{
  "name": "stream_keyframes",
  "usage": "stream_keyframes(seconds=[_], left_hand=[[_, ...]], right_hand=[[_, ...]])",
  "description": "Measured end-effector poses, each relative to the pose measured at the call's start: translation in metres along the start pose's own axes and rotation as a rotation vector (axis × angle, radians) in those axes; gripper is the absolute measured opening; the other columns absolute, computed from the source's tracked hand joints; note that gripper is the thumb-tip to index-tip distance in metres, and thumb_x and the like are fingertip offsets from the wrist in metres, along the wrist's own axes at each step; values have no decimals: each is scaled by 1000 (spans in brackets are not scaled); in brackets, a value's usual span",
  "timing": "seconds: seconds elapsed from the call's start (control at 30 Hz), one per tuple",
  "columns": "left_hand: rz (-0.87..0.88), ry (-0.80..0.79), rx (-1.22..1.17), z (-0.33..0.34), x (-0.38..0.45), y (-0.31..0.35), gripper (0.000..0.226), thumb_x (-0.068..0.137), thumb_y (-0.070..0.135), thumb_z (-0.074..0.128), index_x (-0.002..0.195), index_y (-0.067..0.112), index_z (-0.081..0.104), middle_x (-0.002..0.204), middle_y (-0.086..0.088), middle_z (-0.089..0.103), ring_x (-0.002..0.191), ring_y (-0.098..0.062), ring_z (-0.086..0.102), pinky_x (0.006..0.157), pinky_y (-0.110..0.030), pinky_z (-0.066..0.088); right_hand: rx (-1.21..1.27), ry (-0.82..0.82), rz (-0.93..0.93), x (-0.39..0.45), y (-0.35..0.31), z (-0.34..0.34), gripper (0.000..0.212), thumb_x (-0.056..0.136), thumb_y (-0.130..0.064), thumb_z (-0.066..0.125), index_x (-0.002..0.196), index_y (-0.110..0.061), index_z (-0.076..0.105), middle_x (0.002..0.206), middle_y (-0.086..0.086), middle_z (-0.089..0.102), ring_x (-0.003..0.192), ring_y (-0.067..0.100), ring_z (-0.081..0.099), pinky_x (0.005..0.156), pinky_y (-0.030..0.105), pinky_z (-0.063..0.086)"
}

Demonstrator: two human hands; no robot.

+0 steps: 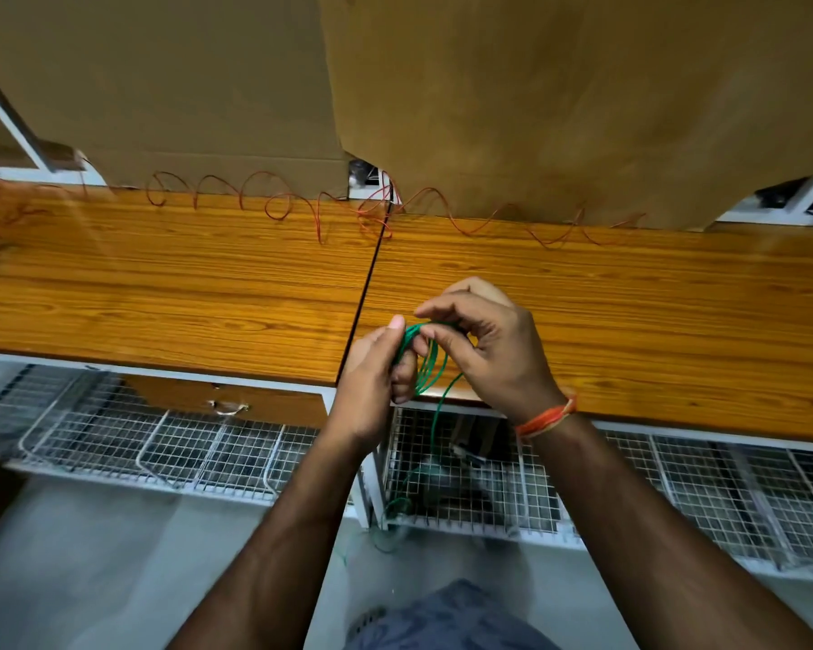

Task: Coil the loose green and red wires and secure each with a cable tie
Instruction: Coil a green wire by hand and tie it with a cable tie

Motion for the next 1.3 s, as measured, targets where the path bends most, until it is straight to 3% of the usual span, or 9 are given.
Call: stream_keyframes(seconds=[0.23, 0.4, 0.57, 0.67, 0.83, 0.93, 1.03, 1.2, 1.3], left_hand=[[-13, -87, -259, 6, 0, 3, 30, 104, 28, 44, 80, 13, 52, 50, 9, 24, 44, -10, 10, 45, -27, 10], [-67, -15, -277, 9, -3, 0, 30, 105, 27, 43, 83, 9, 53, 48, 8, 30, 39, -4, 24, 42, -19, 26], [-230, -27, -595, 21, -7, -2, 32, 100, 29, 40, 84, 6, 55, 45, 6, 38, 39, -7, 39, 45, -22, 39], [-265, -49, -692, 26, -11, -2, 41, 103, 31, 35, 84, 6, 60, 47, 5, 43, 41, -9, 42, 47, -23, 43], [-303, -155, -740, 27, -9, -4, 45, 104, 31, 34, 83, 6, 66, 45, 9, 38, 38, -4, 32, 45, -18, 29], [-312, -193, -736, 21, -6, -7, 34, 103, 26, 40, 86, 8, 63, 46, 12, 36, 41, -4, 18, 43, -16, 22], [-319, -119, -728, 17, -5, -9, 27, 101, 24, 41, 83, 11, 56, 46, 12, 34, 42, -4, 13, 40, -16, 17], [-204, 19, -839, -8, 4, 3, 47, 110, 22, 31, 73, 15, 58, 47, 10, 32, 41, -4, 16, 41, -16, 15], [-92, 116, -886, -30, 9, 10, 46, 111, 21, 30, 73, 17, 56, 50, 9, 34, 42, -4, 23, 43, -16, 18]], right_hand=[[193, -66, 302, -12, 23, 19, 18, 101, -30, 61, 105, -16, 72, 98, -7, 72, 96, 11, 67, 85, 35, 54], [234, -17, 394, -24, 22, 29, 40, 108, -36, 46, 86, -7, 62, 66, -4, 54, 62, 10, 53, 61, 36, 45], [206, 125, 400, -25, 20, 29, 41, 105, -47, 41, 75, -21, 52, 62, -9, 48, 59, 12, 46, 56, 40, 39], [249, 150, 396, -26, 21, 29, 43, 104, -48, 41, 76, -17, 52, 65, -3, 49, 59, 13, 45, 54, 37, 38], [294, 141, 395, -31, 26, 31, 42, 108, -36, 41, 79, -8, 50, 68, 0, 46, 63, 13, 44, 58, 31, 38], [289, 82, 375, -35, 27, 30, 37, 109, -28, 39, 76, -15, 50, 67, -8, 45, 62, 9, 43, 59, 26, 37], [367, -12, 396, -43, 35, 30, 35, 110, -32, 37, 82, -20, 54, 67, -2, 49, 62, 17, 45, 58, 39, 38], [368, -130, 516, -75, 64, 25, 8, 97, -21, 63, 101, -16, 58, 72, -12, 55, 66, 7, 48, 63, 23, 41], [279, -87, 598, -97, 81, 19, 19, 93, -9, 72, 102, -24, 63, 76, -10, 58, 69, 7, 52, 66, 21, 44]])
Point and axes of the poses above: each hand's wrist, its own x-axis towards the middle knuckle, its own z-axis out of the palm, y = z × x, the point moved 3 cm from there along x, towards the middle knuckle
